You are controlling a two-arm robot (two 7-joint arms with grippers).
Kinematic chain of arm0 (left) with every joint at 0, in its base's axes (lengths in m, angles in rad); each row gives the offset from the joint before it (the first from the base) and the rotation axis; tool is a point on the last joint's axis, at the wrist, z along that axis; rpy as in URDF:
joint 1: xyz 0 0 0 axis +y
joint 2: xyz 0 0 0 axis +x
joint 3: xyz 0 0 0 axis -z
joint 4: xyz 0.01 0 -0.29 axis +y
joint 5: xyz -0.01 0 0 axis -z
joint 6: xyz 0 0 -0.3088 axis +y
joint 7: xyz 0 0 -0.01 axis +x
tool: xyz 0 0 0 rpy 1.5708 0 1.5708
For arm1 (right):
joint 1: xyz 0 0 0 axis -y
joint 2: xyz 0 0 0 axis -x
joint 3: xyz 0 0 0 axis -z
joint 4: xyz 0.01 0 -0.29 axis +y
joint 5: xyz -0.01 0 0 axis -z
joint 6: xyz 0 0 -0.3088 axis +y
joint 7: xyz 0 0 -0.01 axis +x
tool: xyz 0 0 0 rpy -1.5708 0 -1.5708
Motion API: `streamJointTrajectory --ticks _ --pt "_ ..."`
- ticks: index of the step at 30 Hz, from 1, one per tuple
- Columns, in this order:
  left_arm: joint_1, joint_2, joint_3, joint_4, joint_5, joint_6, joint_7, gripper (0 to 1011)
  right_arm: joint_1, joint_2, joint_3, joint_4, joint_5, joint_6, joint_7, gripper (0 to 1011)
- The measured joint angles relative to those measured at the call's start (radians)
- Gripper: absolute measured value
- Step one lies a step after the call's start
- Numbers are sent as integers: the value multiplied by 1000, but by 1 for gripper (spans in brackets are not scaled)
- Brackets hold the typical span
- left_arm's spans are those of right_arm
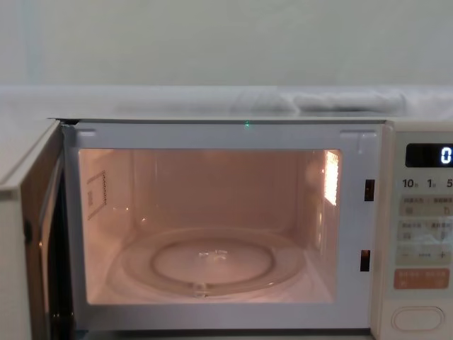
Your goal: Press the button to open the microwave door with one hand; close the microwave door with the other hand.
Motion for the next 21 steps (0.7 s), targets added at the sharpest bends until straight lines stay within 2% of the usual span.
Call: streamJointTrajectory --ticks 6,9,10,12,19,21 --pt "0 0 0 0 0 0 0 679 0 0 0 0 0 0 0 1002" --pt "0 0 0 0 0 0 0 572 0 0 0 0 0 0 0 1002" --pt "0 0 0 0 0 0 0 504 0 0 0 0 0 0 0 1002" --pt "0 0 0 0 0 0 0 473 0 0 0 0 0 0 0 1002" --pt "0 0 0 0 0 0 0 218 0 0 0 0 0 0 0 1002" --pt "0 0 0 0 0 0 0 181 0 0 0 0 0 0 0 1002"
